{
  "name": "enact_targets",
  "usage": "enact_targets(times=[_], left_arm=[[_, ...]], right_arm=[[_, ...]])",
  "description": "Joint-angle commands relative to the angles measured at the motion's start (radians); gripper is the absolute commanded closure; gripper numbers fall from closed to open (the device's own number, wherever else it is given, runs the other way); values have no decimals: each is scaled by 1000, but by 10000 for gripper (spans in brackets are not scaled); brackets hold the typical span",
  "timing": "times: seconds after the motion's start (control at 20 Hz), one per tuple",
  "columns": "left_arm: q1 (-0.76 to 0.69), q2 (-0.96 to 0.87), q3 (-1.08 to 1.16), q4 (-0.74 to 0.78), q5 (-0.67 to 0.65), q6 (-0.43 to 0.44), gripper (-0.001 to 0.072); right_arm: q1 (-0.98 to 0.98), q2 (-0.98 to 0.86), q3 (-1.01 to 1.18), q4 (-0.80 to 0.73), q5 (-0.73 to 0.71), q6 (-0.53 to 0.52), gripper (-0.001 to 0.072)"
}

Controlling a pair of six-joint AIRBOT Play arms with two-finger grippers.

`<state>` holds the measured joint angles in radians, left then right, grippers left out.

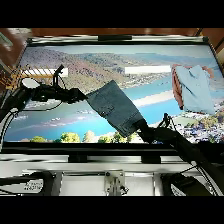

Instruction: Fold the shirts.

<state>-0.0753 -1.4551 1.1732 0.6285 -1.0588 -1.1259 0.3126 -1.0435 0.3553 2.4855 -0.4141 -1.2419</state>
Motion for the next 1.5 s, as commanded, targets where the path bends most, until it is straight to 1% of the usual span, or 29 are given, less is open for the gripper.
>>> enact_targets(times=[0.0, 0.1, 0.25, 0.3, 0.35, 0.4, 0.45, 0.5, 0.55, 0.7, 0.75, 0.85, 0.95, 1.1, 1.2, 1.45], left_arm=[[0, 2, 1, 1, 0, 0, 296], [0, 2, 1, 1, 0, 0, 296], [0, 2, 1, 0, 0, 0, 296], [0, 2, 1, 0, 0, 0, 296], [0, 2, 1, 0, 0, 0, 296], [0, 2, 1, 0, 0, 0, 295], [0, 2, 1, 0, 1, 0, 296], [0, 2, 1, 0, 1, 0, 296], [0, 2, 1, 0, 1, 0, 296], [1, 1, 1, 0, 3, 0, 295], [1, 1, 1, 1, 3, 0, 295], [1, 1, 1, 0, 3, 0, 296], [1, 1, 1, 0, 3, 0, 296], [1, 1, 0, 0, 2, -1, 296], [0, 1, 0, 0, -2, -4, 296], [-2, 1, 0, 0, -1, -4, 295]], right_arm=[[74, -67, 16, 53, 132, 16, 24], [80, -100, 55, 55, 138, 20, 25], [80, -151, 137, 46, 112, 25, 36], [80, -164, 162, 43, 105, 18, 142], [79, -178, 187, 42, 104, 3, 278], [79, -191, 208, 36, 106, -2, 335], [79, -207, 231, 17, 103, -2, 410], [77, -220, 252, 6, 95, -11, 529], [69, -229, 278, -3, 75, -35, 629], [-21, -233, 396, -14, -50, -184, 628], [-66, -233, 446, -20, -94, -217, 628], [-174, -233, 562, -35, -160, -249, 628], [-276, -233, 671, -35, -170, -279, 629], [-412, -233, 816, -35, -116, -341, 628], [-492, -234, 892, -36, -43, -376, 628], [-665, -243, 979, -35, 149, -396, 628]])
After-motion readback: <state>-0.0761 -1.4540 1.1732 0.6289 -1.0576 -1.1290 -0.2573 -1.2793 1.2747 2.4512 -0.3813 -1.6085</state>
